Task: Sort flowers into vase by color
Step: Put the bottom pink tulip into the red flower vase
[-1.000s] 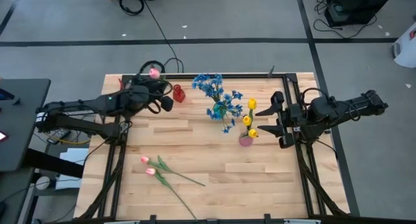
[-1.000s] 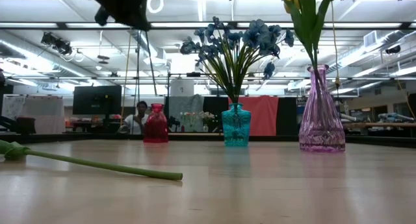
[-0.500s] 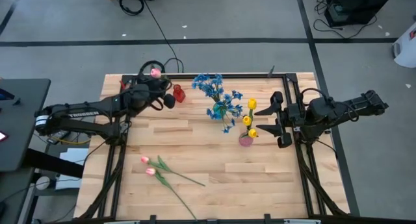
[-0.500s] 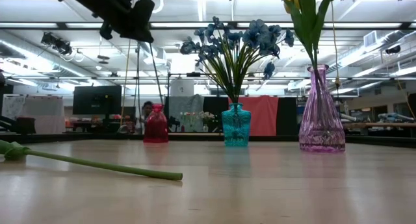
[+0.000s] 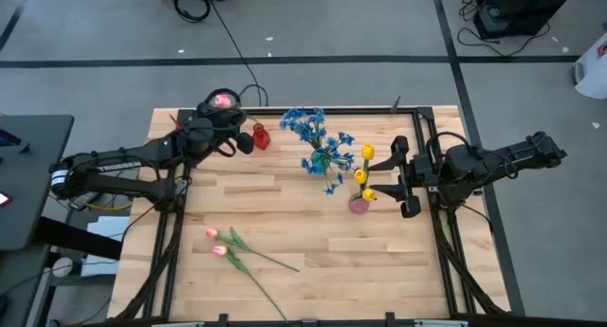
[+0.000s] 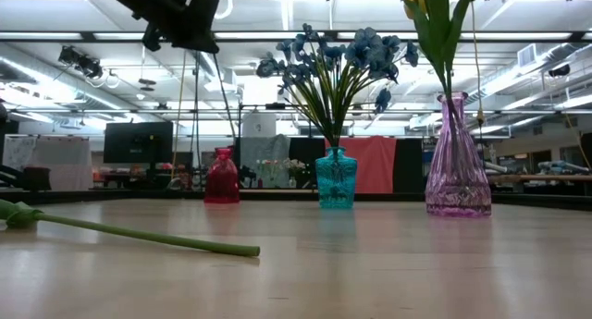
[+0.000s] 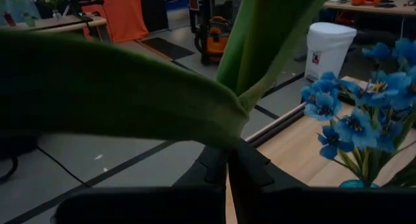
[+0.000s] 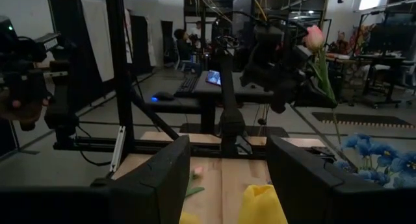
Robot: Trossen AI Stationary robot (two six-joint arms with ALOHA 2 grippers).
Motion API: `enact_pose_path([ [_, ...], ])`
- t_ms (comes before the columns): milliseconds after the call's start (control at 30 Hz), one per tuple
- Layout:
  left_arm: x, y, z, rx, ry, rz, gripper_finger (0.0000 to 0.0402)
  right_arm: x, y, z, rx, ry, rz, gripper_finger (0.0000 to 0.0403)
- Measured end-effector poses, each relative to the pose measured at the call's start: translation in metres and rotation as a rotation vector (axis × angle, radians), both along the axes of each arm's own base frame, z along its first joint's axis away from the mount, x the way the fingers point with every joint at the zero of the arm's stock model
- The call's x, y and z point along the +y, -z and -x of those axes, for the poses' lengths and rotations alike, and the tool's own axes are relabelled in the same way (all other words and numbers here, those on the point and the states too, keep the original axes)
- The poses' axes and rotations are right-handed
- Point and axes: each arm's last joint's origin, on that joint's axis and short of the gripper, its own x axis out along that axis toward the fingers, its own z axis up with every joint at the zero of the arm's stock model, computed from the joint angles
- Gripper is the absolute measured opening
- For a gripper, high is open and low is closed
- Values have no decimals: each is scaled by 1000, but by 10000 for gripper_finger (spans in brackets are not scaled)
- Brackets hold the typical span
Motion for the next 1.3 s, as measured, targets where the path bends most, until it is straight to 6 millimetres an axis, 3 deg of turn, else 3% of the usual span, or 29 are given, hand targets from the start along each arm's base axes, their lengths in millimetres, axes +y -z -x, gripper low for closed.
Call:
enact_pose_path([
  [133, 0, -7, 1, 6, -1, 1, 7, 0, 1, -1, 5, 0, 1, 211],
  [400, 4, 4, 6, 109, -41, 39, 7, 0, 1, -1, 4, 0, -1, 211],
  [867, 6, 15, 4, 83, -16, 46, 7, 0, 1, -1, 4, 0, 0, 211],
  [1300, 20, 42, -21, 187, 36, 113, 7, 1, 3, -5, 19, 0, -21, 211],
])
